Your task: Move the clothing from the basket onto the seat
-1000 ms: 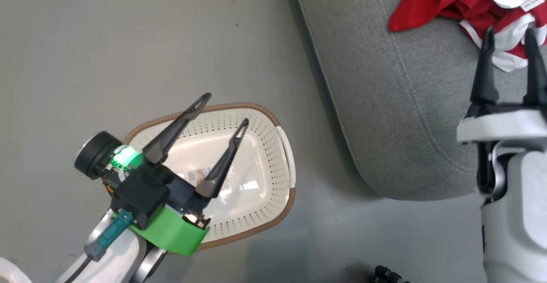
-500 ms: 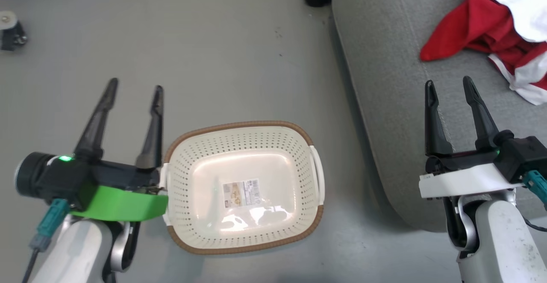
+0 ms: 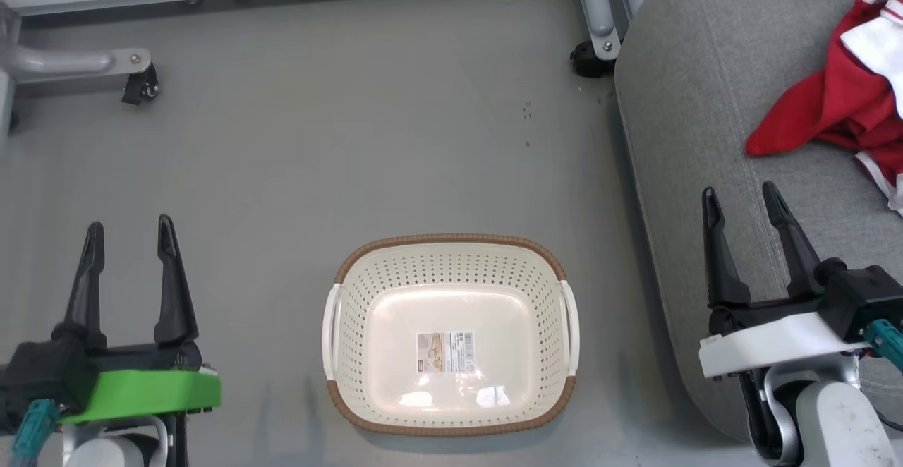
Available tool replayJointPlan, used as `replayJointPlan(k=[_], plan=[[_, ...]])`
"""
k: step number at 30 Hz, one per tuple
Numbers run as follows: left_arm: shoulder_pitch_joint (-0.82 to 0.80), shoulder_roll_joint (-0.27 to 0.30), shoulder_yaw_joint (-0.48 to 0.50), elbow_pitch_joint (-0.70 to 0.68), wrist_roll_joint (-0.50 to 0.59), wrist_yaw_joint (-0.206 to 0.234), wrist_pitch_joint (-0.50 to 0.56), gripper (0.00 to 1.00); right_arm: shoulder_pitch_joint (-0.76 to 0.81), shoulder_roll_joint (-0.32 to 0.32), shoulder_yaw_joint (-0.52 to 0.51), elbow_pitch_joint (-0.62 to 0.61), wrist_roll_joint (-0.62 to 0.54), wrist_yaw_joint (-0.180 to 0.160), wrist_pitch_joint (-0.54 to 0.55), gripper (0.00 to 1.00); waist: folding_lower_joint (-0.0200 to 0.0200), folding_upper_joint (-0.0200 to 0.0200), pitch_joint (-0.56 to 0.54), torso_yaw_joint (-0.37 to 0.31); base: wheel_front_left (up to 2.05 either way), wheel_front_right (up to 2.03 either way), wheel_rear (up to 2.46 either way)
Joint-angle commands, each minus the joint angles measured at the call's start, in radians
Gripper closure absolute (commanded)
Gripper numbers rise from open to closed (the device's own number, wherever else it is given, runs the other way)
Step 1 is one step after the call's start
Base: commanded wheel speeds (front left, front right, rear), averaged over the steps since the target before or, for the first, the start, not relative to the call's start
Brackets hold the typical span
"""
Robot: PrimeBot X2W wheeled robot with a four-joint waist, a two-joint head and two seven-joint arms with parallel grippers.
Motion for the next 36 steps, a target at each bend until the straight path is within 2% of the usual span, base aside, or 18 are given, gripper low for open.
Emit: replayJointPlan(k=[1, 6, 15, 36], plan=[[0.032, -0.007, 0.009, 0.009, 0.013, -0.013, 0.0, 0.0, 0.025, -0.004, -0.001, -0.008, 0.007, 0.0, 0.007, 0.0, 0.0001, 0.0, -0.044, 0.023, 0.0, 0.0, 0.0], [0.088, -0.03, 0.022, 0.026, 0.042, -0.049, 0.0, 0.0, 0.069, -0.004, 0.014, -0.021, 0.022, 0.0, 0.027, 0.0, 0.0001, 0.0, -0.081, 0.016, 0.0, 0.0, 0.0], [0.162, -0.062, 0.034, 0.067, 0.075, -0.082, 0.0, 0.0, 0.129, -0.004, 0.033, -0.033, 0.036, 0.0, 0.06, 0.0, 0.0001, 0.0, -0.14, 0.0, 0.0, 0.0, 0.0], [0.227, -0.106, 0.033, 0.132, 0.118, -0.106, 0.0, 0.0, 0.197, -0.003, 0.055, -0.058, 0.025, 0.0, 0.11, 0.0, 0.0001, 0.0, -0.208, -0.005, 0.0, 0.0, 0.0]])
